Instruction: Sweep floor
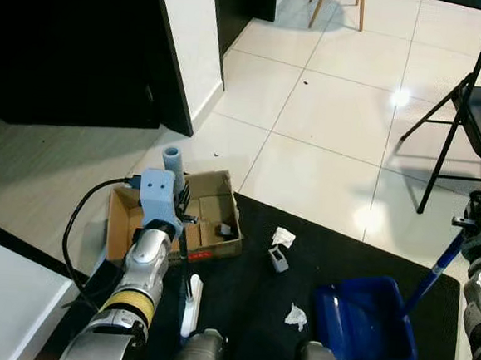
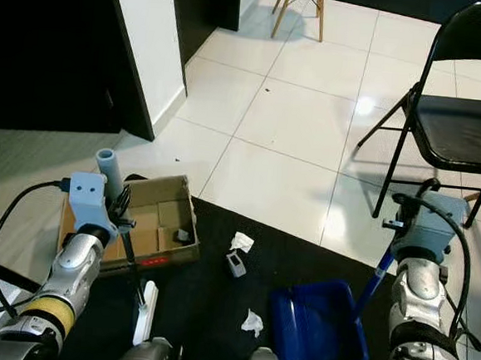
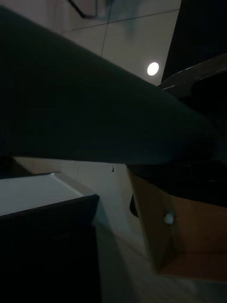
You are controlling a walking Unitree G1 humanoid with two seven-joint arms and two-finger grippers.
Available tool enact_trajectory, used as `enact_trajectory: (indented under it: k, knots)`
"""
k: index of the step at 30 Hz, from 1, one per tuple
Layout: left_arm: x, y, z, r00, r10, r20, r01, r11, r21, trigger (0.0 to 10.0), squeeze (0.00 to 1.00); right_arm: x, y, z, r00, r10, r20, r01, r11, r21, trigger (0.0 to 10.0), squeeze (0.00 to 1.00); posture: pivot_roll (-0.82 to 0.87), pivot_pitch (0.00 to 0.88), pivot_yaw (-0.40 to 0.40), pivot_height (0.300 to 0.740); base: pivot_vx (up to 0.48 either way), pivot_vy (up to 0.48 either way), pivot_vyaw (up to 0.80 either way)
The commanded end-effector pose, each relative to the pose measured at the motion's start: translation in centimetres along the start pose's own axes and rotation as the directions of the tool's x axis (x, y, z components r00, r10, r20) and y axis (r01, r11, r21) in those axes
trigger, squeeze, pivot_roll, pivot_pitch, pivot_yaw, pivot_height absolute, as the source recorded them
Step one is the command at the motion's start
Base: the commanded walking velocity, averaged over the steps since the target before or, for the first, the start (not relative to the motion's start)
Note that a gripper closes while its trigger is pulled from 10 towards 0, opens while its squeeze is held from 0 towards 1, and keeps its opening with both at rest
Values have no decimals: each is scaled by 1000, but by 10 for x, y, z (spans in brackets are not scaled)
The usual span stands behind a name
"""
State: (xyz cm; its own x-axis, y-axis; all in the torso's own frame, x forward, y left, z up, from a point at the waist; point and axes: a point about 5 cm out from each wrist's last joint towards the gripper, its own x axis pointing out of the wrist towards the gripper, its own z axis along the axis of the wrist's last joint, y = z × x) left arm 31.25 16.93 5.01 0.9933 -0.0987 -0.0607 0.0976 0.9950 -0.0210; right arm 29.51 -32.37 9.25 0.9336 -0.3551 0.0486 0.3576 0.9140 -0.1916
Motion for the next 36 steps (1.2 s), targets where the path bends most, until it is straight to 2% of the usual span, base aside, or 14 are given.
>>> enact_trajectory:
  k: [1,2,3,6,10,16,21,26,27,30,31,34,36]
  knots:
    - [-5,-17,-18,995,-51,-88,48,998,-39,10000,0,0,2,-1,1000,1,-9,-1,1000,-9,10000,0,-20,156,14,740,0,0,0]
    - [-5,-17,-18,995,-51,-88,48,998,-39,10000,0,0,2,-1,1000,1,-9,-1,1000,-9,10000,0,-20,156,14,740,0,0,0]
    - [-5,-32,-22,987,-113,-115,110,993,-28,10000,0,2,8,0,1000,16,-6,-16,1000,-9,10000,0,-22,164,13,740,0,0,0]
    - [-4,-38,-22,985,-130,-117,127,991,-37,10000,0,2,11,1,1000,23,-4,-23,1000,-10,10000,0,-22,164,13,740,0,0,0]
    - [2,-64,-17,977,-188,-98,177,977,-116,10000,0,1,22,1,999,40,7,-40,999,-18,10000,0,-26,168,14,740,0,0,0]
    - [11,-72,-3,979,-199,-45,190,969,-157,10000,0,2,34,3,998,61,27,-61,998,-21,10000,0,-32,184,18,740,0,0,0]
    - [15,-66,5,983,-182,-19,176,969,-172,10000,0,0,50,2,992,121,27,-118,990,-71,10000,0,-15,207,17,740,0,0,0]
    - [16,-55,8,989,-151,-2,149,979,-142,10000,0,-2,54,0,989,145,24,-142,983,-114,10000,0,-10,211,15,740,0,0,0]
    - [16,-50,8,990,-140,1,139,982,-126,10000,0,-2,52,-1,989,144,24,-139,982,-127,10000,0,-9,213,16,740,0,0,0]
    - [14,-29,11,997,-72,18,74,993,-96,10000,0,-4,33,-5,998,70,8,-67,985,-157,10000,0,-8,217,23,740,0,0,0]
    - [14,-23,12,998,-58,27,60,992,-107,10000,0,-4,27,-6,999,34,-1,-34,991,-131,10000,0,-8,218,25,740,0,0,0]
    - [14,-18,14,998,-45,36,49,992,-118,10000,0,-5,23,-7,1000,8,-6,-8,995,-97,10000,0,-10,219,33,740,0,0,0]
    - [14,-8,17,998,-30,52,38,986,-160,10000,0,-6,20,-10,999,-38,-19,38,999,-1,10000,0,-11,218,38,740,0,0,0]
